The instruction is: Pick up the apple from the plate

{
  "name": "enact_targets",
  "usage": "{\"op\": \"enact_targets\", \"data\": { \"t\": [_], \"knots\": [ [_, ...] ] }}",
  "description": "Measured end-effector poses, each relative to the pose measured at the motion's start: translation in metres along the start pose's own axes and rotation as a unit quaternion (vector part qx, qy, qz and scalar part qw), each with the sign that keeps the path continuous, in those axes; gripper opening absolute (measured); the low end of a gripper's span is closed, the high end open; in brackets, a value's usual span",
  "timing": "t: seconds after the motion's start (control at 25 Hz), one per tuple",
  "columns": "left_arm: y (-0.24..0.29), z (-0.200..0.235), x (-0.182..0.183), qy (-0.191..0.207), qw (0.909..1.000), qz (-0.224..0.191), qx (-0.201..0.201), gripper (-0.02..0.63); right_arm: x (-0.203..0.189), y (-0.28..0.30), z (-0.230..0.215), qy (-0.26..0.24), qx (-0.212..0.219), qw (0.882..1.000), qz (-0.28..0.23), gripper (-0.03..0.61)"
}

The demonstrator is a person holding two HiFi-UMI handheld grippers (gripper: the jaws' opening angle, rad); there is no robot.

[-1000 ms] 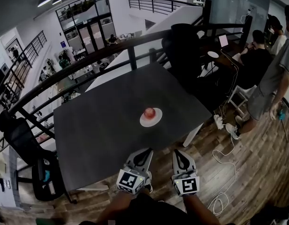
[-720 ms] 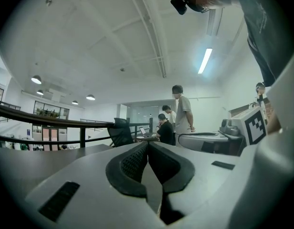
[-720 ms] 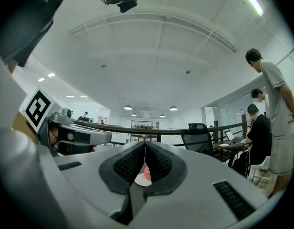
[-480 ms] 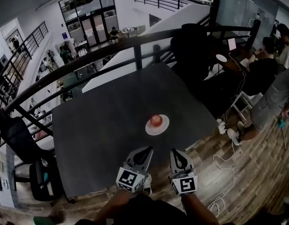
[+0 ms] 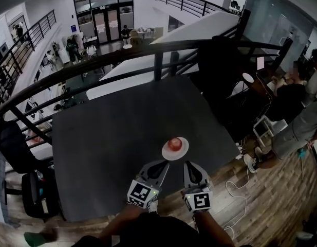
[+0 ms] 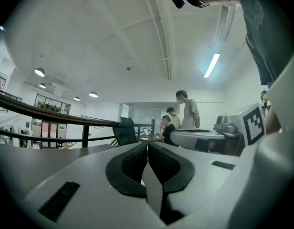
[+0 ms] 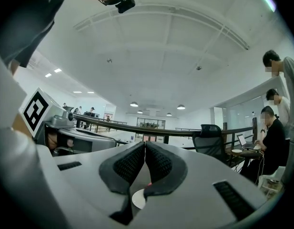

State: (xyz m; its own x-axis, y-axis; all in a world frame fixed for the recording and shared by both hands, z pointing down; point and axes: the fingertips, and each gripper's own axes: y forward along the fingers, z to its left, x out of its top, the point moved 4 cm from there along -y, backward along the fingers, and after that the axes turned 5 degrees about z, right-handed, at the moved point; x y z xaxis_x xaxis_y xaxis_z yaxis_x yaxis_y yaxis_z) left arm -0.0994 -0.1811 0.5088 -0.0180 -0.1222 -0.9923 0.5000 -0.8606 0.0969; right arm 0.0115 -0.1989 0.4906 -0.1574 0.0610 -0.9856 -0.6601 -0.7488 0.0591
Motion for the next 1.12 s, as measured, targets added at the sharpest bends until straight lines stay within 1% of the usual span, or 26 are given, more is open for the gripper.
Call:
{"op": "enact_targets", "data": {
  "t": [0.16,0.32,0.48,0.64,0.76,0.88,1.12],
  "knots": [
    [0.009,0.02,0.0,0.0,1.0,0.001,-0.004,0.026,0.002,0.02,0.005,-0.011,0.003,1.0,0.004,0.025],
    [0.019,0.034,0.0,-0.003,1.0,0.004,0.0,0.026,0.003,0.034,0.004,0.012,-0.001,1.0,-0.012,0.025],
    [0.033,0.044,-0.002,-0.007,0.9999,0.012,0.005,0.026,-0.002,0.047,-0.01,0.018,0.004,1.0,-0.014,0.025],
    [0.048,0.051,-0.01,-0.009,0.9994,0.027,0.02,0.026,-0.022,0.059,-0.024,0.019,0.023,1.0,0.004,0.025],
    [0.057,0.057,-0.017,-0.005,0.9982,0.042,0.042,0.026,-0.026,0.071,-0.032,0.031,0.037,0.999,0.001,0.025],
    [0.063,0.064,-0.021,-0.005,0.9972,0.048,0.058,0.026,-0.039,0.078,-0.039,0.022,0.058,0.998,0.015,0.025],
    [0.075,0.069,-0.025,-0.012,0.9961,0.054,0.069,0.027,-0.052,0.093,-0.049,0.03,0.074,0.996,0.033,0.025]
  ]
}}
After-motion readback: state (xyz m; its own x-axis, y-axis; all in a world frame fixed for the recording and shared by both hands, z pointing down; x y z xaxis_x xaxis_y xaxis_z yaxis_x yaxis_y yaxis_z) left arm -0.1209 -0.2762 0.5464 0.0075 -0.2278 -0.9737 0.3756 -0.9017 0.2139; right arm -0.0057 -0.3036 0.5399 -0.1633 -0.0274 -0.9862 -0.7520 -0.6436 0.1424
